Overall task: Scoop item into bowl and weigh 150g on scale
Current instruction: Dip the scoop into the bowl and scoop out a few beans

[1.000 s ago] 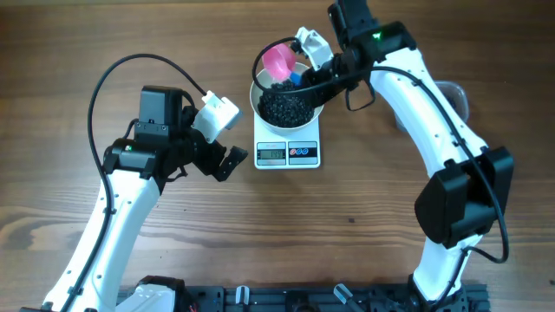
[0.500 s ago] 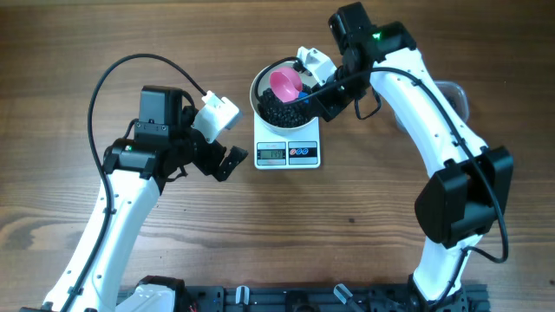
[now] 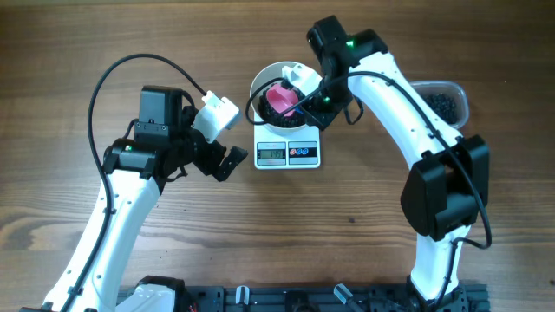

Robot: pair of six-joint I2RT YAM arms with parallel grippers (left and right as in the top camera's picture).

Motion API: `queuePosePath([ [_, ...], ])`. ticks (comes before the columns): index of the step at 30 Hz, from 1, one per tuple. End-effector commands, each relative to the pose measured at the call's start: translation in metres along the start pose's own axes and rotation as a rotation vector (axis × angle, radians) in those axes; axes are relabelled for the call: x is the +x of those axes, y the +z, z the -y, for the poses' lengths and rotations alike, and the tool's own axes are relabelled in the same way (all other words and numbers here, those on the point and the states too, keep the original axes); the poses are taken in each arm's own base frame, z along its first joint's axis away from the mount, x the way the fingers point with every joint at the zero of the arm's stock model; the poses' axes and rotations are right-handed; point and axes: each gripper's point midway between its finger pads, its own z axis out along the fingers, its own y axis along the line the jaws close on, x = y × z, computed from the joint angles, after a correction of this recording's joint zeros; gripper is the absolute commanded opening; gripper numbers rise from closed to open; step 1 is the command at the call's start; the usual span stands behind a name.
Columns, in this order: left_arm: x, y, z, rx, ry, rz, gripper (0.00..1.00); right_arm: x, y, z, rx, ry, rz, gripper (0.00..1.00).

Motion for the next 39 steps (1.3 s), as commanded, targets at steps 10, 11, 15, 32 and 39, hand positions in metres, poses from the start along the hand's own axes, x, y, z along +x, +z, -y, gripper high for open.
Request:
queuePosePath([
  [10, 0.001, 0.000, 0.000, 0.001, -0.007, 0.003, 1.00, 0.013, 0.009, 0.013, 0.132, -0.071, -0.112, 0.04],
  [11, 0.001, 0.000, 0.000, 0.001, -0.007, 0.003, 1.00, 0.013, 0.008, 0.016, 0.148, -0.070, -0.116, 0.04],
  [15, 0.001, 0.000, 0.000, 0.001, -0.007, 0.002, 1.00, 0.013, 0.007, 0.027, 0.206, -0.058, -0.124, 0.04],
  [32, 0.001, 0.000, 0.000, 0.001, -0.007, 0.003, 1.00, -0.017, 0.004, 0.009, 0.097, -0.061, 0.020, 0.04],
  [39, 0.001, 0.000, 0.000, 0.001, -0.007, 0.002, 1.00, -0.013, 0.006, -0.022, -0.066, -0.109, 0.029, 0.04],
])
